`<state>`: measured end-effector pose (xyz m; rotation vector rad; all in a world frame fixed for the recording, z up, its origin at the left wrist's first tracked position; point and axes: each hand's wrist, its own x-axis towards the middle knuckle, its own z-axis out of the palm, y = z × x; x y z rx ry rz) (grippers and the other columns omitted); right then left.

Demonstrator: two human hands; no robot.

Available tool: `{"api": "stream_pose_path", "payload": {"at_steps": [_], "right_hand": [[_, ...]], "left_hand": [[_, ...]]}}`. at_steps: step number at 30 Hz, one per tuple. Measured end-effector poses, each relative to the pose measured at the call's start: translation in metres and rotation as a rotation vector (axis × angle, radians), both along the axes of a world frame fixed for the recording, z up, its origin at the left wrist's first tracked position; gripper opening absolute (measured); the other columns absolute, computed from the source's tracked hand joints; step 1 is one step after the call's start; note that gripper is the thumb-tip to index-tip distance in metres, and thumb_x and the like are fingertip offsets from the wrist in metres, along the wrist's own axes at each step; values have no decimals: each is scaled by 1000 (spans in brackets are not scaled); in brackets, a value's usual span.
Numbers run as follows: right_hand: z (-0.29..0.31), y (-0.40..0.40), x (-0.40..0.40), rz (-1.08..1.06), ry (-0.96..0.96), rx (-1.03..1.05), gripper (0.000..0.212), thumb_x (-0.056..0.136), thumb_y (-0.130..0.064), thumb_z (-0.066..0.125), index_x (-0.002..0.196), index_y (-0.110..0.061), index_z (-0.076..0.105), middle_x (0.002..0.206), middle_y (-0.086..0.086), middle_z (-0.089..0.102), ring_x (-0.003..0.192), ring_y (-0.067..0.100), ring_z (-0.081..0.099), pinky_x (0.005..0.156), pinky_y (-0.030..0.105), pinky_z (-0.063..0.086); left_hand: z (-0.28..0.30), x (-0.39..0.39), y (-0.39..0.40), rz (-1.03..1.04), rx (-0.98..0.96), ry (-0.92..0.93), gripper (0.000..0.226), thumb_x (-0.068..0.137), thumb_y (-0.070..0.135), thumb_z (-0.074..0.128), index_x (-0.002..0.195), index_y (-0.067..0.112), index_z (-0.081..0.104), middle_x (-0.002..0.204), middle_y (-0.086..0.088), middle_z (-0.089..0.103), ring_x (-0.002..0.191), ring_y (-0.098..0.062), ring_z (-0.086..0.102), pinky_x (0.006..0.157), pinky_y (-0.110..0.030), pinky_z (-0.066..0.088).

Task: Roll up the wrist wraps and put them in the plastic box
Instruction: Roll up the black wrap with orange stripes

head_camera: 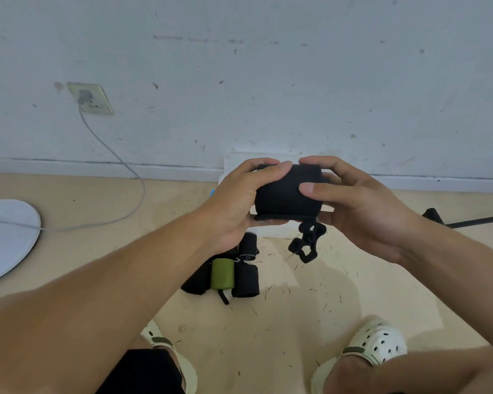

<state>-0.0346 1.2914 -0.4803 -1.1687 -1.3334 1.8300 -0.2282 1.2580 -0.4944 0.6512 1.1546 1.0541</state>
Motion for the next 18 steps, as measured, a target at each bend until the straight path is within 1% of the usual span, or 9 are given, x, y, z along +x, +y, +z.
{"api": "stream_pose_path", "payload": {"at_steps": [4,6,7,10,12,13,14,16,18], "right_hand": [[-3,-1,1,-17,-22,78,59,68,-16,81,125,-23,69,127,9,66,115,30,69,85,34,61],[-3,0,0,-29,-19,69,61,71,-17,80,130,-25,67,131,7,67,115,27,70,88,35,60],[-3,0,-1,-38,-19,49,62,73,-20,79,133,-27,65,132,6,68,115,25,71,92,36,58],[-9,1,-2,-50,-88,-55,66,80,-40,80,141,-27,58,131,2,71,118,23,70,104,40,52],[-14,0,-2,-48,-191,-111,81,74,-59,83,145,-28,56,134,-5,69,122,21,67,108,39,50],[-16,-2,-4,-62,-219,-142,84,72,-64,82,144,-29,57,136,-6,67,123,19,65,110,40,49],[-17,-3,-5,-69,-213,-173,78,73,-66,78,140,-29,61,135,-5,67,123,18,65,110,40,48],[-15,-7,-11,-74,-121,-252,59,81,-62,73,128,-27,71,129,1,71,119,20,69,109,41,50],[-13,-9,-16,-72,15,-334,52,89,-55,71,126,-19,74,125,6,73,113,24,71,106,43,54]], "left_hand": [[2,1,-1,15,-44,-33,34,90,29,78,119,15,69,111,-3,74,109,-29,74,85,-48,65],[1,2,-2,65,-34,-43,37,89,25,79,122,13,67,115,-7,73,109,-32,74,84,-50,65],[1,2,-2,96,-22,-46,39,89,23,80,124,12,66,119,-9,72,109,-33,74,83,-50,65],[-1,3,-1,200,41,-23,44,87,18,82,127,15,63,125,-11,68,106,-29,74,85,-49,65],[-6,2,0,272,101,68,47,85,19,85,126,20,62,128,-6,66,107,-25,74,86,-47,64],[-9,1,0,298,135,142,48,83,22,88,124,25,62,128,-2,66,107,-24,73,88,-46,64],[-11,2,-1,311,171,218,50,79,28,89,122,30,62,126,3,66,107,-21,73,90,-45,63],[-15,4,-4,301,237,327,51,75,36,89,118,37,61,121,10,67,105,-13,72,92,-39,62],[-17,8,-8,277,298,382,50,81,30,89,121,36,59,119,13,66,97,1,70,84,-25,60]]}}
